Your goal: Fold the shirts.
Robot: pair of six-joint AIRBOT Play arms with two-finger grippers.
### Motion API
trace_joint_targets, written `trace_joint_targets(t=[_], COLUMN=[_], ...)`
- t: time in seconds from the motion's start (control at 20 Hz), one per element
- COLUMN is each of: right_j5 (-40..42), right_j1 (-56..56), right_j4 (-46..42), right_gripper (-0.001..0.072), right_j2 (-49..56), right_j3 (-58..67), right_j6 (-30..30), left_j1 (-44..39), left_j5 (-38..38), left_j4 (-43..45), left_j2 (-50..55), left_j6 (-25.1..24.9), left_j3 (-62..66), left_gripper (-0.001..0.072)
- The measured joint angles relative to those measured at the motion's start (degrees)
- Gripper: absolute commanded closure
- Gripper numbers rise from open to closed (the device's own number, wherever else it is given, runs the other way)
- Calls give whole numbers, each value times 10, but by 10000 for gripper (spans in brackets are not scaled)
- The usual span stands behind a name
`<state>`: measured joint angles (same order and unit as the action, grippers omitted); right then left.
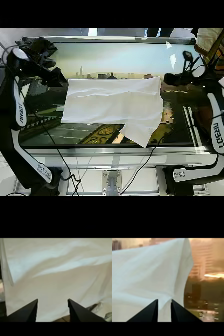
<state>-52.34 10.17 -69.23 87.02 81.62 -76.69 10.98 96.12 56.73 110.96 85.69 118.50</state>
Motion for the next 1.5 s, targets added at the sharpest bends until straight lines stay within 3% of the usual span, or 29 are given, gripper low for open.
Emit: trace_joint_targets(t=[0.1,0.25,0.3,0.35,0.45,0.75,0.95,1.1,1.5], right_j5=[-19,-35,-40,-45,-60,-139,-193,-237,-245], right_j1=[5,5,5,6,10,56,84,91,95], right_j4=[-1,19,29,36,39,-30,-49,-33,67], right_gripper=[499,497,484,399,390,389,388,371,335], right_j2=[-36,-90,-107,-127,-168,-306,-391,-436,-490], right_j3=[23,62,75,90,114,121,28,-86,-410], right_j6=[0,16,26,38,54,74,53,27,-41], left_j1=[4,7,7,7,12,65,106,121,129], left_j5=[10,-35,-59,-82,-116,-110,-100,-104,-120], left_j4=[0,-40,-56,-69,-76,2,23,28,-13], left_j2=[-45,-126,-153,-183,-237,-358,-379,-384,-365], left_j6=[5,-4,-14,-24,-50,-94,-96,-96,-115], left_j3=[2,3,4,4,4,-10,-57,-129,-286], left_gripper=[308,308,308,308,309,310,293,204,204])
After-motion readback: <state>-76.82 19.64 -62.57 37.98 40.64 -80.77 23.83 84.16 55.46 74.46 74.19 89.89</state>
